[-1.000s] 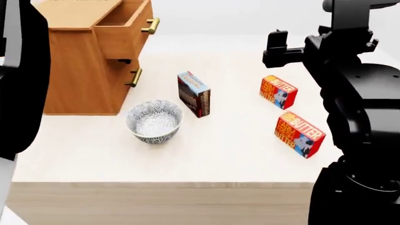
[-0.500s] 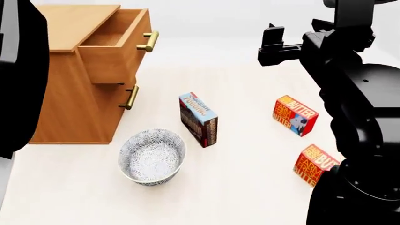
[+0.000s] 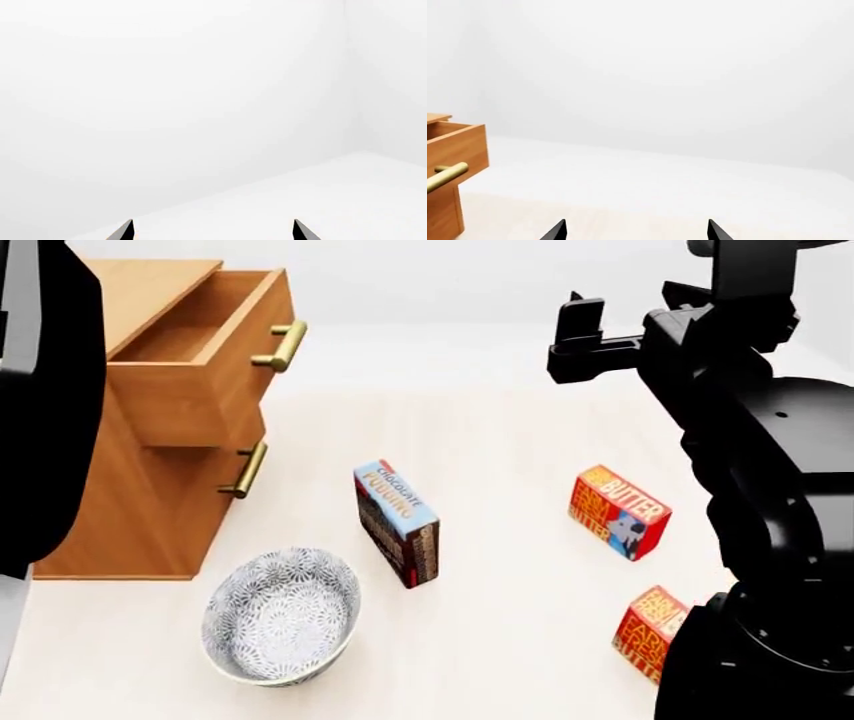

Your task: Put the butter at the front in the top drawer of the cabinet and close it.

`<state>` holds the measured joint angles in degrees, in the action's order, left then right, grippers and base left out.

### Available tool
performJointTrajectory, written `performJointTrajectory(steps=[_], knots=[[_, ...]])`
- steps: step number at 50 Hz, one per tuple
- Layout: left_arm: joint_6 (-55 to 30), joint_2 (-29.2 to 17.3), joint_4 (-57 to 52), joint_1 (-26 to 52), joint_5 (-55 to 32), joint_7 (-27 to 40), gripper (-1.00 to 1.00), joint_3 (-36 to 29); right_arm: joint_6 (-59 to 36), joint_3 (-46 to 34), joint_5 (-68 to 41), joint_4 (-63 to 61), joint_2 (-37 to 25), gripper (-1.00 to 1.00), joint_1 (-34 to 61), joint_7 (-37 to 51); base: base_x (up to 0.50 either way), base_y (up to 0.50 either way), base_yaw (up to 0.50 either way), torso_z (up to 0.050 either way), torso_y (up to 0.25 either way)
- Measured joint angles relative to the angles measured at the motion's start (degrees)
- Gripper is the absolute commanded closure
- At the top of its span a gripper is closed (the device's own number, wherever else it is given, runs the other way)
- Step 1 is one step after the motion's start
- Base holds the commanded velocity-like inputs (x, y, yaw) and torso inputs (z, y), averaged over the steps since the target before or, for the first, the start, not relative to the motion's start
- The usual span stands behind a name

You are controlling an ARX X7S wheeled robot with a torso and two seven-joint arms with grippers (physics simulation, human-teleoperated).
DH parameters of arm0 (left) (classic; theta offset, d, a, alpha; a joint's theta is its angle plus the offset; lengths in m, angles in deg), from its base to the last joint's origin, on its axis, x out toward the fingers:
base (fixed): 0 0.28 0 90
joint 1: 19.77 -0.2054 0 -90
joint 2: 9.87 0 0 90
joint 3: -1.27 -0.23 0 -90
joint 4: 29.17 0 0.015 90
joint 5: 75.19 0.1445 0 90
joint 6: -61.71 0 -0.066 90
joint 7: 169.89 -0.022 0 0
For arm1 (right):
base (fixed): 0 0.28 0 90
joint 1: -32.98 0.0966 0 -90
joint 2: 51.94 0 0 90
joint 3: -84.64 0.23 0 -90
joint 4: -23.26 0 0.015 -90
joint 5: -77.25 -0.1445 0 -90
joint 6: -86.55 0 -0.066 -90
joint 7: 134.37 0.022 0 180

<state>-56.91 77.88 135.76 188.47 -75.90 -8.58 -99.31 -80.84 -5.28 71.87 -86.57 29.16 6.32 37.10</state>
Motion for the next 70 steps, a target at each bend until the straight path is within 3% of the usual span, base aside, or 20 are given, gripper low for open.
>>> performJointTrajectory(steps=[35,45,60,70], knots=[[-0.9,0.3,0.0,0.0,1.2,-2.0,-1.0,-2.4,-1.0,0.3,-1.6,-1.7,-0.2,-1.0,-0.5,0.5,0.1,0.0,0.0,0.0,0.0],[-7.7,1.3,0.0,1.8,4.6,-11.9,-1.0,-11.7,-1.6,0.7,-2.2,-2.1,-0.2,-1.0,-0.3,0.5,0.0,0.0,0.0,0.0,0.0],[-31.4,1.4,0.0,6.8,4.3,-30.5,-1.0,-29.6,-2.5,0.5,-2.6,-2.5,-0.9,-1.0,-0.1,0.8,0.0,0.0,0.0,0.0,0.0],[-38.1,0.8,0.0,7.7,2.2,-36.7,-1.0,-35.6,-2.1,0.5,-2.8,-2.3,-1.2,-1.0,-0.7,1.0,0.0,0.0,0.0,0.0,0.0]])
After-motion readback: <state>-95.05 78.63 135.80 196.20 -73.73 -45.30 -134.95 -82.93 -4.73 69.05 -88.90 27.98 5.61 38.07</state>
